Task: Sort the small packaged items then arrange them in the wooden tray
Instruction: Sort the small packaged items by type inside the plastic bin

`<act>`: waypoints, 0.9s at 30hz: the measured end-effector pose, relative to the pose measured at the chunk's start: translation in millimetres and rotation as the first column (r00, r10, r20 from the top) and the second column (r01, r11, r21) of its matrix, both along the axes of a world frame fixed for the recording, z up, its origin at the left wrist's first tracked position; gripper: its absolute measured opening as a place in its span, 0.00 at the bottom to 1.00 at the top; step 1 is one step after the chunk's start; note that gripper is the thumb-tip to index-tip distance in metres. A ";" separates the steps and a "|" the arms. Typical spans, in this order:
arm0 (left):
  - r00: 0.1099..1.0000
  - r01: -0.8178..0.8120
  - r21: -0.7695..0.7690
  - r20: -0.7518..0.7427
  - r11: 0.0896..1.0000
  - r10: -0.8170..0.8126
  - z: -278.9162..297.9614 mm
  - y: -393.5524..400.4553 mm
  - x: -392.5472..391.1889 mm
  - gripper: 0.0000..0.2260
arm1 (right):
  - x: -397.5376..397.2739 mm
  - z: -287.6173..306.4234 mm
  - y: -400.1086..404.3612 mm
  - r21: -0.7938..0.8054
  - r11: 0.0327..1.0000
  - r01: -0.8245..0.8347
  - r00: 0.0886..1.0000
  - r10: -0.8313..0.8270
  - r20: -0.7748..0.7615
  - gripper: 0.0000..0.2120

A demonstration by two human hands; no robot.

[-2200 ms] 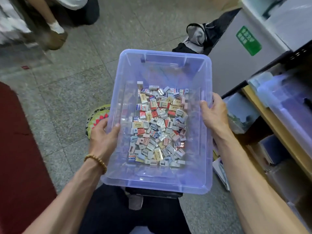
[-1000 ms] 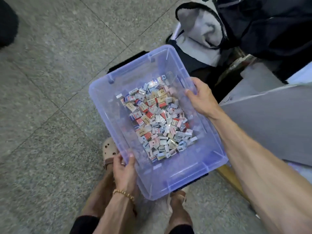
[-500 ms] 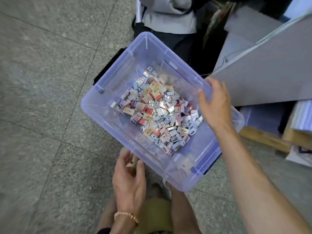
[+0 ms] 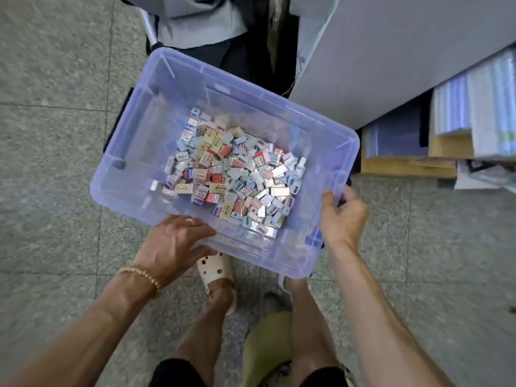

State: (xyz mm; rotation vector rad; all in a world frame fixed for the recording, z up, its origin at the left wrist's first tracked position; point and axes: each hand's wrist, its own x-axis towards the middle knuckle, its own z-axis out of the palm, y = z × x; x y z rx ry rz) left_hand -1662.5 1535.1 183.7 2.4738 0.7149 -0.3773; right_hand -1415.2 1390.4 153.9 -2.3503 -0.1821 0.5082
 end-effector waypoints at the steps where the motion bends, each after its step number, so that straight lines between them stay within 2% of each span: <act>1: 1.000 -0.012 0.003 0.020 1.000 0.011 -0.3 -2.3 2.6 0.15 | 6.4 0.4 1.8 0.005 1.000 -0.003 1.000 0.003 -0.004 0.08; 5: 0.988 -0.136 -0.015 0.075 0.991 0.137 -1.4 -23.4 25.2 0.14 | 42.0 4.2 16.0 -0.021 0.996 -0.092 0.995 0.093 0.046 0.12; 10: 0.940 -0.318 -0.050 0.109 0.947 0.322 -3.6 -53.6 68.8 0.13 | 92.8 10.9 31.9 -0.089 0.973 -0.213 0.972 0.220 0.081 0.12; 17: 0.908 -0.412 -0.102 0.042 0.905 0.418 -8.8 -67.2 95.2 0.16 | 121.5 15.3 35.6 -0.203 0.936 -0.288 0.950 0.305 0.061 0.10; 19: 0.909 -0.414 -0.151 -0.011 0.898 0.418 -3.7 -62.7 95.0 0.15 | 121.4 27.6 33.2 -0.224 0.911 -0.347 0.926 0.370 0.071 0.07; 23: 0.896 -0.439 -0.269 -0.062 0.857 0.440 10.5 -35.2 89.3 0.14 | 101.0 52.6 44.9 -0.138 0.878 -0.458 0.872 0.474 0.124 0.14; 27: 0.801 -0.592 -0.252 -0.078 0.765 0.594 5.2 13.4 83.0 0.09 | 80.6 28.2 86.4 -0.050 0.732 -0.680 0.733 0.680 -0.010 0.16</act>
